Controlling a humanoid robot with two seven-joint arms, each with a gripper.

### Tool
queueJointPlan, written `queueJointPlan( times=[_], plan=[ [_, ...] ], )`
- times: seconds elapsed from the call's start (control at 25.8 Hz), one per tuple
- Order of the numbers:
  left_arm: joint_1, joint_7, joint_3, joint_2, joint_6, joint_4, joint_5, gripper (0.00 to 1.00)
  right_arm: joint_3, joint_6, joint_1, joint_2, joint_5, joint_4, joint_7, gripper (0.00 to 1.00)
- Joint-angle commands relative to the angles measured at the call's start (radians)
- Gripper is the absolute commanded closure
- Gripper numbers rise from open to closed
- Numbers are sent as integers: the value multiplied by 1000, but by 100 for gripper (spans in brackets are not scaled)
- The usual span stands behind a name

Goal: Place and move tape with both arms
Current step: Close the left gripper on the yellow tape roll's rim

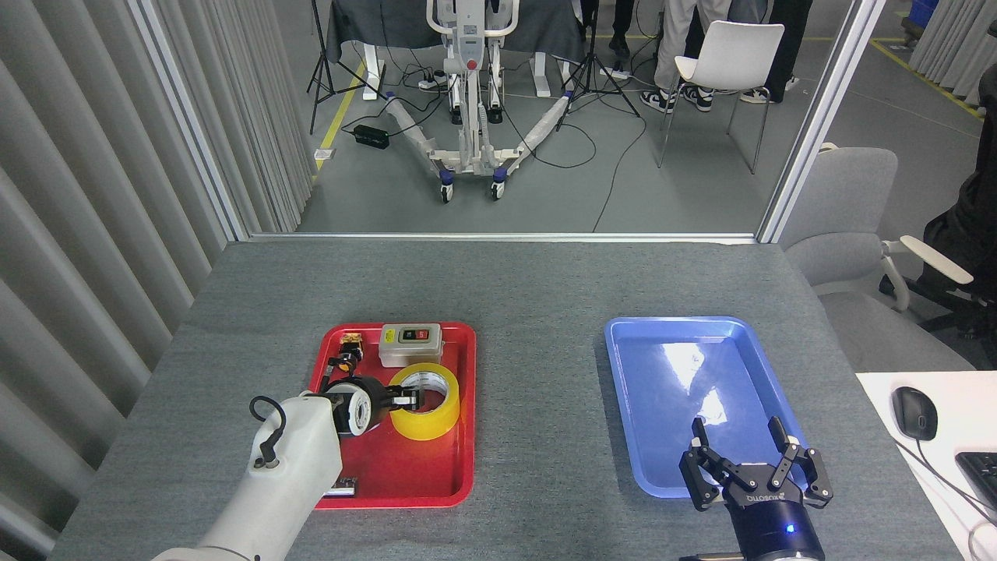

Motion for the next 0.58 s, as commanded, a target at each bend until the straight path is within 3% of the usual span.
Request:
queueJointPlan(
  times=[0.0,0.19,0.35,0.54],
  plan=[
    [0,-2,-2,2,-10,2,-1,32,1,0,1,3,1,-1,0,0],
    [0,-3,-2,2,-28,5,-15,32,1,0,-4,3,1,1,-1,0],
    [0,-3,-7,0,-46,20,-44,44,2,0,1,6,3,3,-1,0],
    [0,-11,-13,2,-59,22,-44,45,2,0,2,6,3,6,0,0]
  ],
)
